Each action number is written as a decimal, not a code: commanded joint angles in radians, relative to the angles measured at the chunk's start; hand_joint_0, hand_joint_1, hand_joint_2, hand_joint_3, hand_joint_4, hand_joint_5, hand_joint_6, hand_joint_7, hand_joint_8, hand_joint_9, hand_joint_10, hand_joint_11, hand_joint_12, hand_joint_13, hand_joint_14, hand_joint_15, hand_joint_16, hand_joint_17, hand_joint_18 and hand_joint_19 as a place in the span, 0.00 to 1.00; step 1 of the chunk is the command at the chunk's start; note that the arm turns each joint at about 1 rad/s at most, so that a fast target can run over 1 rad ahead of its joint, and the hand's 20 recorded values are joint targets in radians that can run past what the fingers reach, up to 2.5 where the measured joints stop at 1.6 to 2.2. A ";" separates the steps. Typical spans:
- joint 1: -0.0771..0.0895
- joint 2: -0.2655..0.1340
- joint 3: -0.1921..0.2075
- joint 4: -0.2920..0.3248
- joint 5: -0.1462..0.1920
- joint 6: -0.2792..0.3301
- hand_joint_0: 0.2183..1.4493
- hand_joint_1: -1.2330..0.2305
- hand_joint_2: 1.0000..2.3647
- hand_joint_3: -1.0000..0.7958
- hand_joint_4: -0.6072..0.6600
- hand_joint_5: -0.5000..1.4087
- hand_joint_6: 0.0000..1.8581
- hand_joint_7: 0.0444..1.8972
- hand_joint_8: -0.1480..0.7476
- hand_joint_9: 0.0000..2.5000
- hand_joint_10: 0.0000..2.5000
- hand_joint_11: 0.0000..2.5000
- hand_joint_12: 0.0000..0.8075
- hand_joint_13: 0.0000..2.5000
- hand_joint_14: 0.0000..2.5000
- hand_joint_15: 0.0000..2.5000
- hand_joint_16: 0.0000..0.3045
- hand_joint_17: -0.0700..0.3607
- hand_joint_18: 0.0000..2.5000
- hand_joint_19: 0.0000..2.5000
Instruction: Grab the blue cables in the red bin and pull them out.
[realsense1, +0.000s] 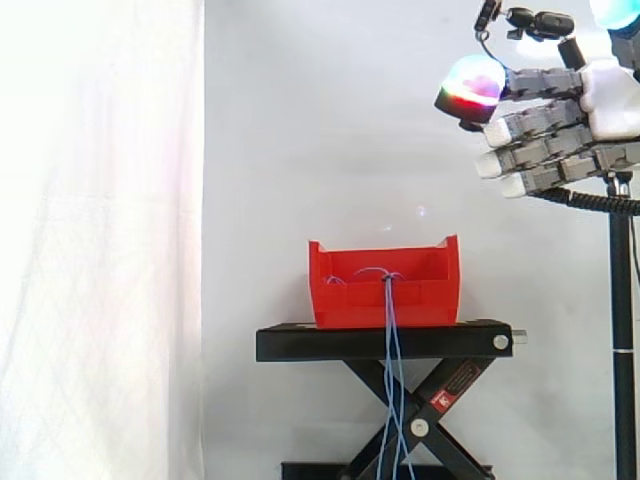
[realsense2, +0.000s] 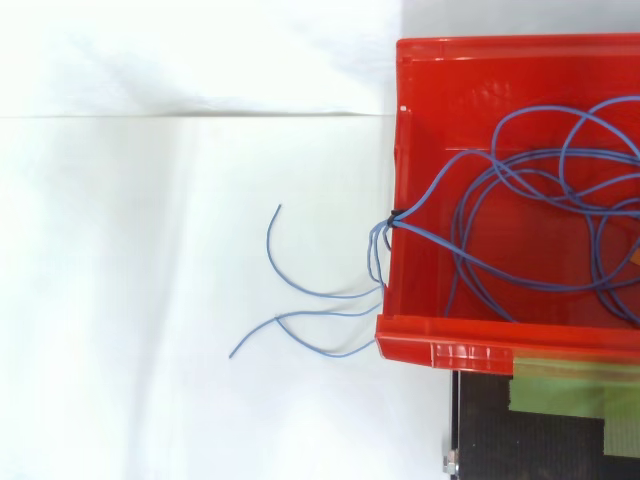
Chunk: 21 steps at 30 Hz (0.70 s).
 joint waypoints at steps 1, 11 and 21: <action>0.000 0.001 0.000 -0.003 -0.002 0.000 0.41 0.30 0.00 0.00 0.61 0.51 0.00 0.07 0.44 0.24 0.00 0.04 0.42 0.12 0.00 0.01 0.17 0.44 0.07 0.06; 0.000 0.001 0.000 -0.013 -0.002 0.002 0.42 0.30 0.00 0.00 0.60 0.51 0.00 0.07 0.44 0.24 0.00 0.04 0.42 0.12 0.00 0.01 0.17 0.44 0.07 0.06; 0.000 0.001 0.000 -0.033 -0.002 0.003 0.42 0.29 0.00 0.00 0.61 0.52 0.00 0.07 0.43 0.24 0.00 0.04 0.41 0.12 0.00 0.01 0.17 0.43 0.08 0.06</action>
